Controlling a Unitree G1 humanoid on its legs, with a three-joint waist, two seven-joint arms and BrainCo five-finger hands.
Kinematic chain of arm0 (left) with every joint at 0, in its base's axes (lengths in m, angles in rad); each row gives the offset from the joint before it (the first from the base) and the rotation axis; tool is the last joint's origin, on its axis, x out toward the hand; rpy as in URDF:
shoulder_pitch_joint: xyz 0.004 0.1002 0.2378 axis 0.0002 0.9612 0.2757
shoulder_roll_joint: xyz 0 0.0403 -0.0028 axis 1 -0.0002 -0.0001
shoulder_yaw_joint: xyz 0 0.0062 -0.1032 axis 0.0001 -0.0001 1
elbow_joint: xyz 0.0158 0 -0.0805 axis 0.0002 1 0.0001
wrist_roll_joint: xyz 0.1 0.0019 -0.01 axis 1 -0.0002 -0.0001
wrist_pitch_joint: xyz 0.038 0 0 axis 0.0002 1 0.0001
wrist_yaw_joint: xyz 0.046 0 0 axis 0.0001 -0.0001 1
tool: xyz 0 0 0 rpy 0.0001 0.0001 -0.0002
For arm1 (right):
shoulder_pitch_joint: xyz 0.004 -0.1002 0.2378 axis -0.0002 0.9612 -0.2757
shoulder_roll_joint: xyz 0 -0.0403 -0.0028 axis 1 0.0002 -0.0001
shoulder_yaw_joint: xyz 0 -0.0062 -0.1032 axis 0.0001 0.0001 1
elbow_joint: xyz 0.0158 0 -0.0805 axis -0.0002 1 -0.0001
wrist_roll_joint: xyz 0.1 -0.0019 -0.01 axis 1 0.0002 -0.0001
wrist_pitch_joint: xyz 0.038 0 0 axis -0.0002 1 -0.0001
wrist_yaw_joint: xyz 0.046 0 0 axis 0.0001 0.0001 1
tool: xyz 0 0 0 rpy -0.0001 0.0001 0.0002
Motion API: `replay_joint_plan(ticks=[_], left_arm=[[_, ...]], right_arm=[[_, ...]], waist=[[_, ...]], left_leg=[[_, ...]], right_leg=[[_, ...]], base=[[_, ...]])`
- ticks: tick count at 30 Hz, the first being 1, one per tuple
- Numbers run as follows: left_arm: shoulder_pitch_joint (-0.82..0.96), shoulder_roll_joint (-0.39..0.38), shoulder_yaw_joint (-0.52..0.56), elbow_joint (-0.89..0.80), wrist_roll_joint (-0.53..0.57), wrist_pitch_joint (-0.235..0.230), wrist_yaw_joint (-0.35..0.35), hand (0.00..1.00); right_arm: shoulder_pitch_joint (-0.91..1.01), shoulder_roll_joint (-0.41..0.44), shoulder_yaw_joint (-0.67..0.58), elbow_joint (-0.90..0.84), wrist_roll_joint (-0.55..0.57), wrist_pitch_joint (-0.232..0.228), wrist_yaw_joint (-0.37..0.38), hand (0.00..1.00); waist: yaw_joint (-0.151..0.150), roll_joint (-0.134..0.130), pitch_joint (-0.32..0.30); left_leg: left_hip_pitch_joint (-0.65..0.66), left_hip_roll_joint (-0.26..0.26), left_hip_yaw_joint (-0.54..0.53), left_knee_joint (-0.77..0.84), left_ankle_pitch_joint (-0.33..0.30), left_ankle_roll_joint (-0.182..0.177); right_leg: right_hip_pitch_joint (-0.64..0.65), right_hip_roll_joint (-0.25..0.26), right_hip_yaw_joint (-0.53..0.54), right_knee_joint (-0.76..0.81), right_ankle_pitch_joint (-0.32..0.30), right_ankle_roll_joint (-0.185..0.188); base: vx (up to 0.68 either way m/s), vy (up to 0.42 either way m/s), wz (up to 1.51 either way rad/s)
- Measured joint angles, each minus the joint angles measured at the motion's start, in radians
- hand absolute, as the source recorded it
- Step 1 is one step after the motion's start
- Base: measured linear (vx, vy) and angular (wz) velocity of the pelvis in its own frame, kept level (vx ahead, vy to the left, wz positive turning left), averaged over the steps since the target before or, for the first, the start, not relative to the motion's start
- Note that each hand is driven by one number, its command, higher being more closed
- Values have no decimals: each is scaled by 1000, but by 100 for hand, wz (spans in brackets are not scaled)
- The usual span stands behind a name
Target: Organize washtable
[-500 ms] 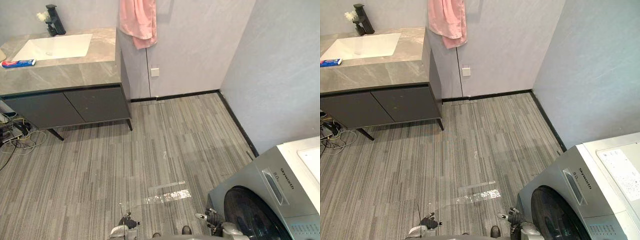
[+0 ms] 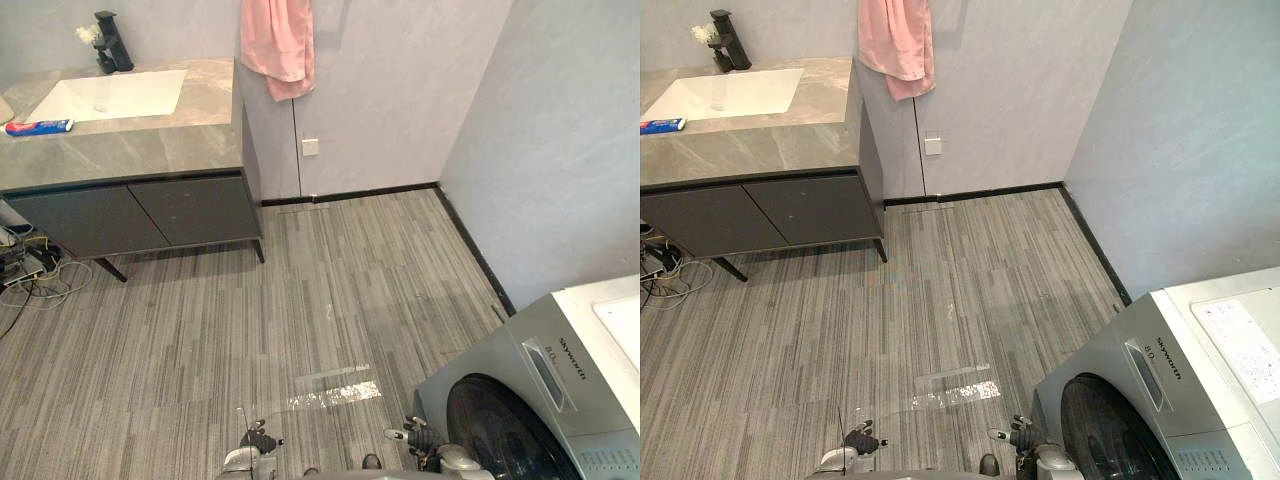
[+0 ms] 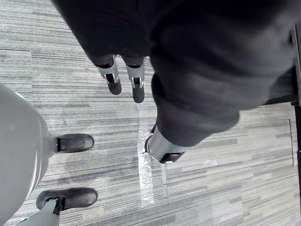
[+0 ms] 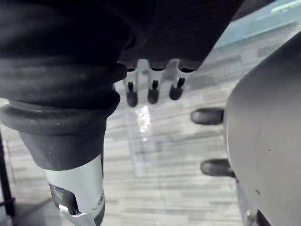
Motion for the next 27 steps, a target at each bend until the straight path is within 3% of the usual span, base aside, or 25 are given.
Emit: replay_joint_plan(ticks=[13,15,18,19,20,22,23,24,26,27], left_arm=[[29,-12,45,-18,0,1,1,0],[39,-15,47,-48,0,4,0,0],[29,-23,50,-72,0,7,-1,0],[30,-24,55,-71,0,12,-1,0],[30,-22,57,-71,0,13,-1,0],[23,-14,73,-70,0,14,0,0],[15,-7,82,-70,0,14,0,0],[15,-3,82,-69,0,14,0,0],[15,14,93,-64,-1,12,0,0],[15,13,106,-59,-2,12,0,0]], right_arm=[[1,10,-15,0,-1,0,-5,0],[-2,10,-18,-3,-1,-1,-4,0],[-19,-6,-45,-44,-1,-6,-3,0],[-15,-5,-50,-70,0,-15,-4,0],[-1,-5,-57,-78,2,-18,-3,0],[0,-6,-59,-80,3,-20,-3,0],[-1,-5,-61,-81,3,-21,-2,0],[-1,-5,-61,-81,3,-21,-2,0],[10,5,-86,-86,12,-13,2,0],[14,7,-93,-93,12,-13,2,0]], waist=[[4,-3,-9],[2,-1,-4],[-2,27,79],[-8,31,97],[-8,14,104],[-16,6,112],[-28,-12,126],[-32,-25,135],[-34,-76,154],[-34,-78,154]], left_leg=[[-11,1,21,-2,-1,1],[-11,3,25,5,-9,8],[57,30,27,37,-59,45],[78,32,20,59,-82,50],[86,35,17,82,-108,53],[102,43,0,92,-130,49],[118,41,-16,88,-140,48],[130,37,-24,82,-146,43],[191,13,-23,56,-186,10],[211,14,-22,54,-202,5]], right_leg=[[-36,0,19,34,-5,2],[-75,0,21,120,-42,4],[-194,23,10,480,-99,12],[-213,17,5,527,-130,23],[-235,12,-2,502,-135,25],[-270,5,-18,383,-118,33],[-285,-18,-56,248,-56,55],[-295,-30,-71,196,-33,70],[-350,-80,-143,155,-15,71],[-356,-80,-148,160,-14,64]], base=[[3,2,-5],[31,21,-12],[3,25,-11],[16,54,10],[39,60,15],[191,30,23],[278,-9,36],[293,-55,35],[330,-105,15],[324,-109,5]])
